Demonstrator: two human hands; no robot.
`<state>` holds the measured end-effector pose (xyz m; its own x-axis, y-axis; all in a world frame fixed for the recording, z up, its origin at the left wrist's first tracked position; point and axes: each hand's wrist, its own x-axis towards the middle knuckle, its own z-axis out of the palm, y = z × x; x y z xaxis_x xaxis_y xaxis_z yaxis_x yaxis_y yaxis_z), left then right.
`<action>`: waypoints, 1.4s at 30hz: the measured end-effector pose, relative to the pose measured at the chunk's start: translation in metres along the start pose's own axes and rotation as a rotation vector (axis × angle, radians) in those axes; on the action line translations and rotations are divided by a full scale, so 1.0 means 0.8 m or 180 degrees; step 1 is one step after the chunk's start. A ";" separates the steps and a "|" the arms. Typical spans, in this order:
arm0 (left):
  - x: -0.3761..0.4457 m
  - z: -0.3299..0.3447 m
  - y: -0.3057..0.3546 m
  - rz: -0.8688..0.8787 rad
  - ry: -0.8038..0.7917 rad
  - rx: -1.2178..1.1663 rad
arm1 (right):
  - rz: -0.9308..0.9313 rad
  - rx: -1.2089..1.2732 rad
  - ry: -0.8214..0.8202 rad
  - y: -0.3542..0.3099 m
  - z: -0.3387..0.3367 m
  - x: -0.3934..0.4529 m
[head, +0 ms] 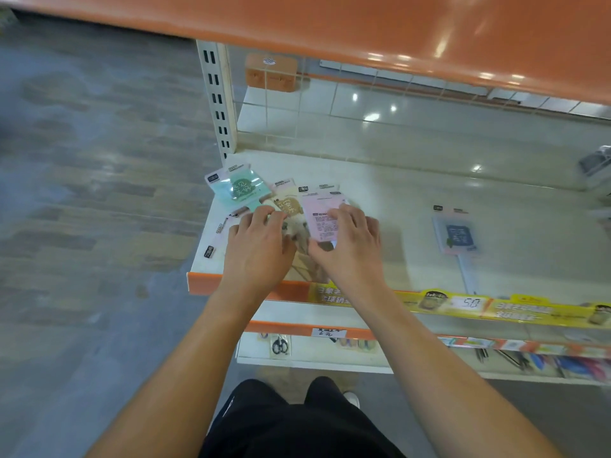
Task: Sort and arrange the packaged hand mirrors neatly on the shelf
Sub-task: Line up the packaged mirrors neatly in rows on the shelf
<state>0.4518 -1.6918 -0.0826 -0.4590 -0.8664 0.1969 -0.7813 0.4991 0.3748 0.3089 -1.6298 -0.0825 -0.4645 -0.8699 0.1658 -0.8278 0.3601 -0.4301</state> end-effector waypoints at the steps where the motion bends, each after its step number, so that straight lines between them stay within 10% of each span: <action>1: 0.001 0.002 0.007 0.0030 -0.0007 -0.0003 | -0.0003 -0.0011 0.0061 0.006 -0.004 0.000; 28: 0.020 0.082 0.222 0.0618 -0.0182 -0.0032 | -0.0219 -0.0023 0.0585 0.218 -0.101 -0.025; 42: 0.025 0.097 0.273 -0.2133 -0.0617 -0.3760 | -0.0405 0.0044 0.0464 0.244 -0.107 -0.023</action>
<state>0.2387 -1.5986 -0.0672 -0.2673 -0.8682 -0.4181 -0.0980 -0.4072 0.9081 0.1287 -1.5145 -0.0934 -0.3979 -0.8497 0.3461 -0.8789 0.2448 -0.4095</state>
